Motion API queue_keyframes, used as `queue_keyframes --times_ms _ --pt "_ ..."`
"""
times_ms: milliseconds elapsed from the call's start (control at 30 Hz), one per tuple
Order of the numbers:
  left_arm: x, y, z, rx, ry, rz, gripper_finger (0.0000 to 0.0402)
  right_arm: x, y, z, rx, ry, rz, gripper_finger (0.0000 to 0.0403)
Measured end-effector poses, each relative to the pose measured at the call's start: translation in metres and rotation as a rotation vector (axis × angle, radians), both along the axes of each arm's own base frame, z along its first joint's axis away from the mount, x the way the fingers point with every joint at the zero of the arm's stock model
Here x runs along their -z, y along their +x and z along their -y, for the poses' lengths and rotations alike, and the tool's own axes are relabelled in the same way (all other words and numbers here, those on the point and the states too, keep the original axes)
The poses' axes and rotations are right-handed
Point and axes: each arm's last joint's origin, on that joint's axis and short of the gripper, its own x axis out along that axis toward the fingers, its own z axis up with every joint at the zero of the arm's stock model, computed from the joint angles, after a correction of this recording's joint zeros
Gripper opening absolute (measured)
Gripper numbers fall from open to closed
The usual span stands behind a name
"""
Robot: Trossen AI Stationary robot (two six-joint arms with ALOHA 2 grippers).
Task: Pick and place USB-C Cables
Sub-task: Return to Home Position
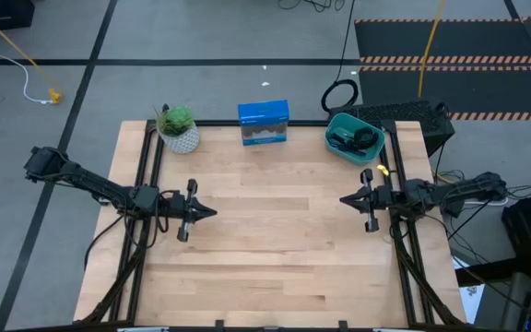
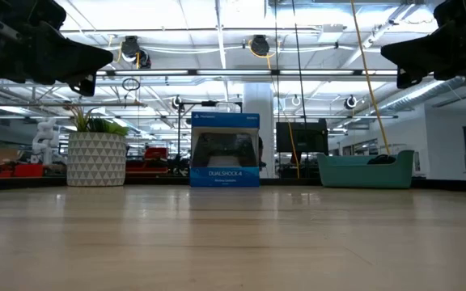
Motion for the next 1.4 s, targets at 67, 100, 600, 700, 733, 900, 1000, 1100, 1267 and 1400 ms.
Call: queue_keyframes --times_ms 67,100,600,700,733,900,1000,1100,1267,1400 --pt "0.000 0.000 0.000 0.000 -0.009 -0.001 0.0008 0.000 -0.003 0.001 0.005 -0.004 0.011 0.0004" --pt "0.000 0.000 0.000 0.000 -0.015 -0.002 0.0008 -0.001 -0.004 0.001 0.005 -0.008 0.020 0.0004" --pt "0.000 0.000 0.000 0.000 -0.020 -0.001 0.0008 0.001 -0.007 0.004 0.013 -0.009 0.012 0.0004" --pt "0.000 0.000 0.000 -0.001 -0.016 0.001 0.0008 0.004 -0.007 0.006 0.042 -0.003 -0.024 0.0004" --pt "0.000 0.000 0.000 0.000 -0.012 0.002 0.0008 0.006 -0.007 0.006 0.054 0.003 -0.040 0.0004" --pt "0.000 0.000 0.000 -0.002 -0.001 0.003 0.0008 0.007 -0.006 0.007 0.056 0.009 -0.059 0.0004" --pt "0.000 0.000 0.000 -0.002 0.004 0.004 0.0008 0.008 -0.006 0.007 0.056 0.008 -0.063 0.0004" --pt "0.000 0.000 0.000 -0.005 0.010 0.005 0.0008 0.008 -0.006 0.007 0.057 -0.004 -0.064 0.0004" --pt "0.000 0.000 0.000 -0.008 0.035 0.008 0.0008 0.008 -0.006 0.007 0.057 -0.001 -0.068 0.0004" --pt "0.000 0.000 -0.002 -0.019 0.063 0.007 0.0008 0.008 -0.006 0.007 0.057 -0.002 -0.068 0.0004"
